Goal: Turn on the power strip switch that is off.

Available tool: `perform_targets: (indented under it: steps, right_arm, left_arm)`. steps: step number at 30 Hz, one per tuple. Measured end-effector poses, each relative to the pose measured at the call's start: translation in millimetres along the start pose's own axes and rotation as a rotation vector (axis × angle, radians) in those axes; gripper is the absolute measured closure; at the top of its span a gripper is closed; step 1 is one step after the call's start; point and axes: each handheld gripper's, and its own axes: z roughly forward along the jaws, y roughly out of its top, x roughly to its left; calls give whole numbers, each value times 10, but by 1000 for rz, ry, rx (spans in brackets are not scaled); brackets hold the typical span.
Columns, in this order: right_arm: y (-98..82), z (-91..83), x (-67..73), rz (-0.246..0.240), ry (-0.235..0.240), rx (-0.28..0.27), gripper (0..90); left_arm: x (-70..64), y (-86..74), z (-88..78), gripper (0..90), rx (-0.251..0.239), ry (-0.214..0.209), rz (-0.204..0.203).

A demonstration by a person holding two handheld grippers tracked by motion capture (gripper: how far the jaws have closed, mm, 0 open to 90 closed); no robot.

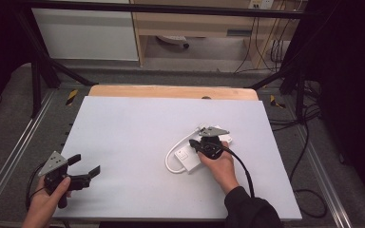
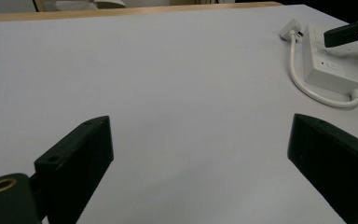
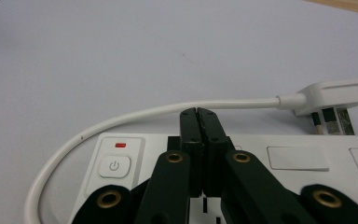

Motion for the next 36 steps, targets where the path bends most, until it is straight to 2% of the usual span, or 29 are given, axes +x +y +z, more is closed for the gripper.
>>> perform_targets:
  steps: [36]
  right_arm:
    - [-65,34,1,17,-4,-7,900]
  left_arm:
    - [-6,-2,3,70,9,2,8]
